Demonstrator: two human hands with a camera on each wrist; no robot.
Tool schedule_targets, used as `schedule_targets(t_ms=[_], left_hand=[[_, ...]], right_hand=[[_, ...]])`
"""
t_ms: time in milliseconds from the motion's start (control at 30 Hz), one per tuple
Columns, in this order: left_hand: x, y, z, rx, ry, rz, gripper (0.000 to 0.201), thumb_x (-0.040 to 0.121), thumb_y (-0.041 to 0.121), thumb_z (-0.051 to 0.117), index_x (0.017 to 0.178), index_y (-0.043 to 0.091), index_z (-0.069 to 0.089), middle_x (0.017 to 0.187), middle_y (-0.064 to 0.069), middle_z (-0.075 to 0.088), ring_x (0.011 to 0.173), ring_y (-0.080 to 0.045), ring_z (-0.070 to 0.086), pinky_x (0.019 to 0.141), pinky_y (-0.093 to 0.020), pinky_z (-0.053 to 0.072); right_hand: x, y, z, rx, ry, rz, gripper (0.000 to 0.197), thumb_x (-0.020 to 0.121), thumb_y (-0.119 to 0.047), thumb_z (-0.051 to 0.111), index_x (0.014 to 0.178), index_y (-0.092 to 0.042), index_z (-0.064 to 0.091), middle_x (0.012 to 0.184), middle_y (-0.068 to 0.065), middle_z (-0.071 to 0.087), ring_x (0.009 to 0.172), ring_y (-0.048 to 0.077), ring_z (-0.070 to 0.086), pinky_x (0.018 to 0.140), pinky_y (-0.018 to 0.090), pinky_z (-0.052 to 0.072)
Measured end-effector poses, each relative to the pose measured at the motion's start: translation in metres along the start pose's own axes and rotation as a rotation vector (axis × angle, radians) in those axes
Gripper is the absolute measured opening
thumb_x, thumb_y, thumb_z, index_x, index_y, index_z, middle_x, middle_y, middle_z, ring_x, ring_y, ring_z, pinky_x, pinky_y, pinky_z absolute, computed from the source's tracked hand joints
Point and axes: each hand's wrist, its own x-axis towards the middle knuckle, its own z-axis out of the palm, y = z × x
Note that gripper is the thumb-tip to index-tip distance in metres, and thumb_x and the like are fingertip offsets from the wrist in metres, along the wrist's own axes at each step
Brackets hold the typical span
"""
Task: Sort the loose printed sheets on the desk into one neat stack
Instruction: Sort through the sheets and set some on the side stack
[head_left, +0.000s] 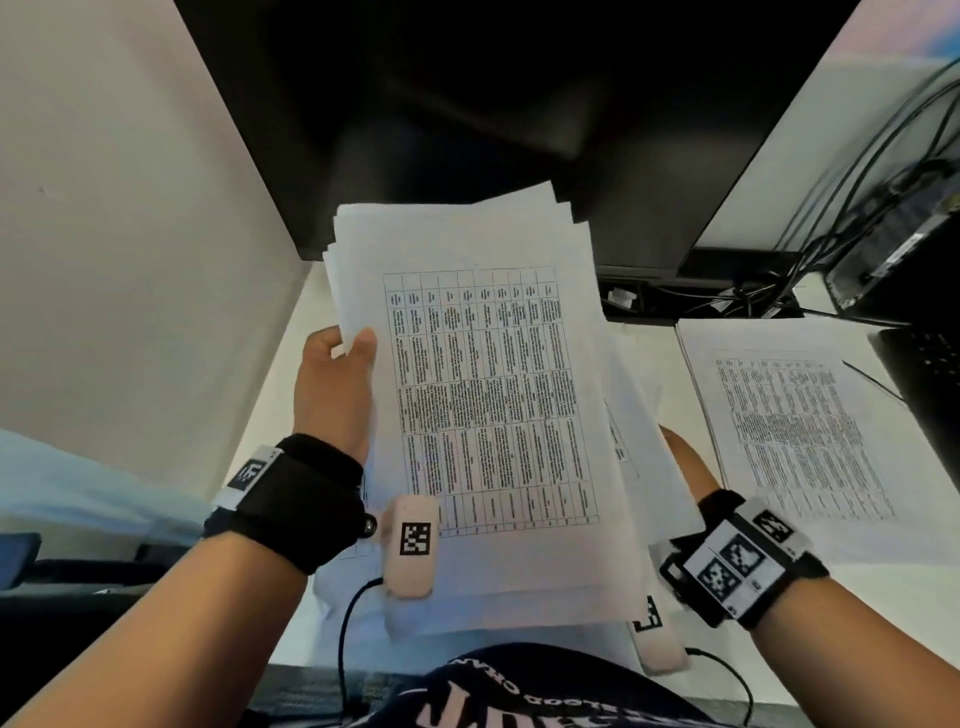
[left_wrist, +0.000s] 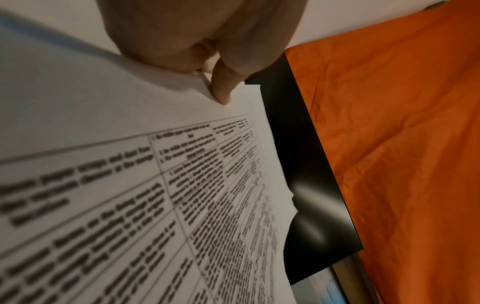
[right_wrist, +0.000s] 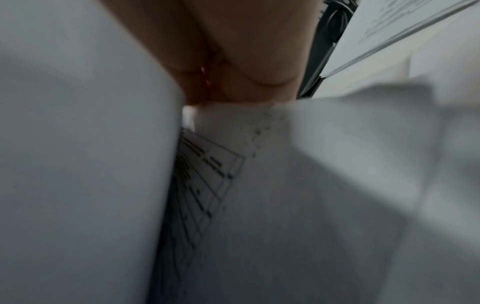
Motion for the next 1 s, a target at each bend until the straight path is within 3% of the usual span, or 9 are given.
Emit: schedule_targets(t_ms=[67, 200, 300, 400, 467, 567, 800, 900, 1000], left_hand=[[-0.003, 0.001, 0.000, -0.017, -0.009, -0.005, 0.013, 0.094, 0.022, 0.056, 0.106, 0.019, 0.056, 0.094, 0.003, 0.071, 0.087, -0.014, 0.068, 0.084, -0.035, 0.052], [-0.010, 0.007, -0.002, 0.065, -0.076, 0.087, 0.015, 0.094, 0.024, 0.051, 0.105, 0.023, 0.061, 0.104, 0.001, 0.071, 0.099, -0.018, 0.066, 0.094, -0.046, 0.050], [-0.020, 0.015, -0.001, 0.068, -0.118, 0.163, 0.011, 0.095, 0.025, 0.050, 0.097, 0.031, 0.060, 0.104, 0.001, 0.070, 0.099, -0.021, 0.066, 0.093, -0.049, 0.051], [-0.031, 0.027, 0.000, 0.008, -0.161, 0.233, 0.009, 0.094, 0.027, 0.050, 0.094, 0.031, 0.058, 0.102, 0.000, 0.070, 0.096, -0.020, 0.066, 0.089, -0.046, 0.053], [-0.036, 0.034, 0.003, -0.030, -0.166, 0.278, 0.008, 0.098, 0.023, 0.048, 0.096, 0.027, 0.055, 0.098, 0.003, 0.068, 0.089, -0.010, 0.065, 0.081, -0.033, 0.053], [-0.046, 0.042, 0.011, -0.052, -0.160, 0.325, 0.009, 0.102, 0.019, 0.040, 0.105, 0.018, 0.048, 0.094, 0.008, 0.061, 0.076, 0.010, 0.059, 0.067, -0.010, 0.046], [-0.057, 0.055, 0.014, 0.003, -0.094, 0.541, 0.029, 0.103, 0.024, 0.034, 0.128, 0.010, 0.036, 0.113, 0.002, 0.056, 0.106, -0.011, 0.057, 0.095, -0.035, 0.049], [-0.062, 0.046, 0.011, -0.015, -0.111, 0.500, 0.028, 0.103, 0.018, 0.035, 0.126, 0.002, 0.035, 0.106, -0.006, 0.057, 0.097, 0.005, 0.057, 0.090, -0.017, 0.048], [-0.064, 0.037, 0.007, 0.000, -0.152, 0.399, 0.016, 0.103, 0.015, 0.036, 0.116, 0.008, 0.041, 0.093, 0.013, 0.055, 0.080, 0.018, 0.055, 0.069, -0.002, 0.043]], right_hand=[[-0.005, -0.004, 0.001, -0.085, 0.016, 0.002, 0.033, 0.099, -0.008, 0.037, 0.126, 0.007, 0.049, 0.106, 0.025, 0.060, 0.120, 0.040, 0.047, 0.058, 0.025, 0.039], [-0.004, -0.004, 0.000, -0.093, -0.032, -0.073, 0.043, 0.091, -0.058, 0.037, 0.097, -0.027, 0.067, 0.088, -0.003, 0.071, 0.091, 0.017, 0.065, 0.079, 0.030, 0.049], [0.000, -0.013, -0.002, -0.100, -0.130, -0.229, 0.020, 0.091, -0.025, 0.055, 0.111, -0.025, 0.059, 0.101, -0.005, 0.073, 0.101, 0.021, 0.066, 0.087, 0.034, 0.051], [0.002, -0.024, -0.001, -0.254, -0.079, -0.380, 0.032, 0.093, -0.007, 0.051, 0.120, -0.025, 0.051, 0.109, -0.012, 0.067, 0.104, 0.002, 0.062, 0.091, 0.025, 0.047], [-0.004, -0.032, 0.006, -0.232, -0.012, -0.458, 0.034, 0.096, -0.007, 0.046, 0.121, -0.029, 0.048, 0.107, -0.023, 0.061, 0.095, -0.017, 0.056, 0.084, 0.009, 0.045], [-0.011, -0.036, 0.019, -0.131, 0.063, -0.563, 0.035, 0.098, -0.008, 0.043, 0.121, -0.034, 0.044, 0.106, -0.028, 0.057, 0.091, -0.026, 0.052, 0.076, -0.004, 0.040], [-0.029, -0.045, 0.030, -0.014, 0.137, -0.764, 0.025, 0.098, -0.005, 0.041, 0.119, -0.018, 0.044, 0.101, -0.018, 0.056, 0.088, -0.020, 0.052, 0.076, 0.000, 0.041], [-0.032, -0.035, 0.029, -0.024, 0.111, -0.706, 0.028, 0.095, -0.006, 0.048, 0.117, -0.022, 0.042, 0.103, -0.018, 0.056, 0.087, -0.021, 0.055, 0.070, 0.000, 0.044], [-0.027, -0.025, 0.028, -0.061, 0.126, -0.625, 0.036, 0.092, -0.011, 0.055, 0.120, -0.028, 0.042, 0.103, -0.024, 0.056, 0.085, -0.026, 0.054, 0.066, -0.004, 0.041]])
